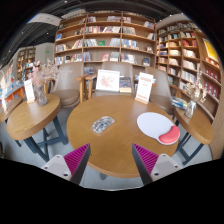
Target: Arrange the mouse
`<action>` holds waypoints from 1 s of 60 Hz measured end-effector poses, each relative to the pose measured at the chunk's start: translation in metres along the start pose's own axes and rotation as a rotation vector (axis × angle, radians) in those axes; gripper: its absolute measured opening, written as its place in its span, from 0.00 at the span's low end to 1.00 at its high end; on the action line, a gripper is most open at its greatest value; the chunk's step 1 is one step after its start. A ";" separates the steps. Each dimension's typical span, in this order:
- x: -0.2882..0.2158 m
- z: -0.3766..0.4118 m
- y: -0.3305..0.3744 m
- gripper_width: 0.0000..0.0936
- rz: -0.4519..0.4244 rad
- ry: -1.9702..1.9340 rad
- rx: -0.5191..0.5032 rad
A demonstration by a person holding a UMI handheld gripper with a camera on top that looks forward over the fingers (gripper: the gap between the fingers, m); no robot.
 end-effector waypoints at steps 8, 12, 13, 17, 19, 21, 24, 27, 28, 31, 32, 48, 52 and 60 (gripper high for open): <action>0.011 0.023 -0.027 0.91 0.017 -0.009 -0.014; 0.014 0.031 -0.042 0.91 0.030 -0.022 -0.016; 0.015 0.033 -0.046 0.91 0.034 -0.026 -0.017; 0.017 0.039 -0.061 0.91 0.046 -0.045 -0.021; 0.018 0.042 -0.068 0.91 0.051 -0.053 -0.022; 0.019 0.045 -0.076 0.91 0.056 -0.055 -0.020; 0.021 0.046 -0.087 0.91 0.061 -0.055 -0.013; 0.023 0.048 -0.098 0.91 0.064 -0.060 -0.008; 0.023 0.049 -0.102 0.91 0.066 -0.061 -0.007; 0.023 0.051 -0.113 0.91 0.074 -0.063 -0.006; 0.023 0.052 -0.116 0.91 0.075 -0.065 -0.006; 0.010 0.059 -0.166 0.91 0.095 -0.077 0.001; 0.007 0.059 -0.177 0.91 0.106 -0.075 0.006; -0.001 0.062 -0.195 0.91 0.124 -0.069 -0.004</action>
Point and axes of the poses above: the point between the fingertips, and its own axes, seen from behind it with the camera up: z to the left, x down, y backward, against the way the camera looks, the point moved 3 cm from there along y, backward, against the way the camera looks, and after that the axes turned 10 degrees about -z, right-handed, at the moved point
